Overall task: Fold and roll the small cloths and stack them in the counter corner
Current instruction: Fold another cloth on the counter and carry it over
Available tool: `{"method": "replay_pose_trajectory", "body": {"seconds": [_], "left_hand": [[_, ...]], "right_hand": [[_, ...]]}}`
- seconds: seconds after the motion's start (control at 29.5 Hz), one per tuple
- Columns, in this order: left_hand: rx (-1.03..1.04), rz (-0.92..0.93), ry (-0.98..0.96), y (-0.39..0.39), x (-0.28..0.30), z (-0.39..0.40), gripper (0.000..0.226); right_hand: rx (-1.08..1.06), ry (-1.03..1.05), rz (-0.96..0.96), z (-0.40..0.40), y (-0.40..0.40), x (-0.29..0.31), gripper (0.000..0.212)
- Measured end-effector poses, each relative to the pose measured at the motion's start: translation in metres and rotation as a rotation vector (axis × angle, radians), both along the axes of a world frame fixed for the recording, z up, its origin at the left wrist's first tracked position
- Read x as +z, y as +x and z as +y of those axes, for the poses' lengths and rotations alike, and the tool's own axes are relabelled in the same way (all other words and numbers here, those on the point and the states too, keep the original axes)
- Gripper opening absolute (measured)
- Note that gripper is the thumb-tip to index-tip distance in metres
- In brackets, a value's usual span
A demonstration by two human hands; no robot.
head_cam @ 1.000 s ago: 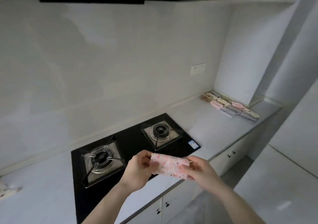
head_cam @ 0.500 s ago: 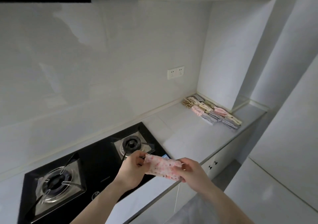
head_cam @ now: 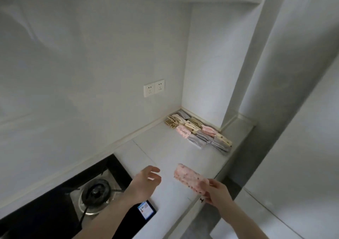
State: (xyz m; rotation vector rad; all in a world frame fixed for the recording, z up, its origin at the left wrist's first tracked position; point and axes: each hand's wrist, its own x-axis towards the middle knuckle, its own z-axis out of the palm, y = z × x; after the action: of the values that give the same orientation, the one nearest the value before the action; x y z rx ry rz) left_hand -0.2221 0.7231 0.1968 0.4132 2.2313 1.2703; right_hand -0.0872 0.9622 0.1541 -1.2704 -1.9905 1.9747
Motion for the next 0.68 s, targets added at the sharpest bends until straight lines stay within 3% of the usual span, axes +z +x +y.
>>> {"method": "replay_pose_trajectory", "body": {"seconds": [0.34,0.68], "left_hand": [[-0.019,-0.006,-0.137,-0.076,-0.011,0.057,0.020],[0.045,-0.013,-0.227,-0.120,-0.023,0.115,0.015]], "right_hand": [[-0.291,-0.133,-0.073,0.120,-0.076,-0.058,0.016],[-0.358,-0.136,-0.197,0.224,-0.159,-0.118,0.035]]}}
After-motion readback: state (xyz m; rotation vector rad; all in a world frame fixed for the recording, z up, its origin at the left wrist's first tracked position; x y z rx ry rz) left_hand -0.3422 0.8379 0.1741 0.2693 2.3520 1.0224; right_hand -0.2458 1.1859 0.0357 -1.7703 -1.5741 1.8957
